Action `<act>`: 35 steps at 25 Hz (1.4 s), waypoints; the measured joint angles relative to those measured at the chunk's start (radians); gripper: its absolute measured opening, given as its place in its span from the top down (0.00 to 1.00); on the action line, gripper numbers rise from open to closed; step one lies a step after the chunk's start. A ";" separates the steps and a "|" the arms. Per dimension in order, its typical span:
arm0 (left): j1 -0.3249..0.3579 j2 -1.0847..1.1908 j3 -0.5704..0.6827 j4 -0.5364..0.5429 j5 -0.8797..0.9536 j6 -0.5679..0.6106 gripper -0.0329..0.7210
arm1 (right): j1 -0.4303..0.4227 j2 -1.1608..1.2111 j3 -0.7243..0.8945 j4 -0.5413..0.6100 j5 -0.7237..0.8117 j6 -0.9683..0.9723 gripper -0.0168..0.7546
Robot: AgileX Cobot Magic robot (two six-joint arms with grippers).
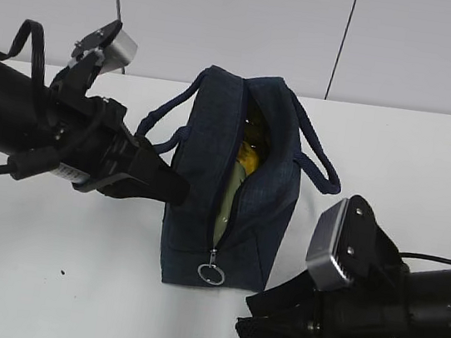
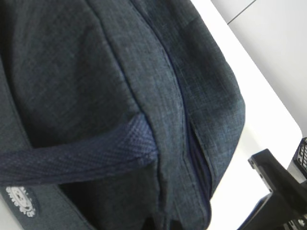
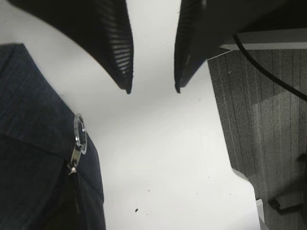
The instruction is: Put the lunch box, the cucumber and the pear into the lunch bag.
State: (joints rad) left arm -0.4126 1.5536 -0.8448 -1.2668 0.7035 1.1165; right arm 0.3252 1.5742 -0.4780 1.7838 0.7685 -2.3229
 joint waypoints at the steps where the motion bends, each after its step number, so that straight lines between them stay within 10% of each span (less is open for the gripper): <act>1: 0.000 0.000 0.000 0.000 0.000 0.000 0.97 | 0.000 0.008 0.000 0.001 0.000 -0.023 0.67; 35: 0.000 0.000 0.000 0.000 0.005 0.000 0.97 | 0.000 0.354 -0.258 0.013 0.042 -0.029 0.67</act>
State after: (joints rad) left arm -0.4126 1.5536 -0.8448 -1.2668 0.7081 1.1165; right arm 0.3252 1.9279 -0.7360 1.7969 0.8105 -2.3516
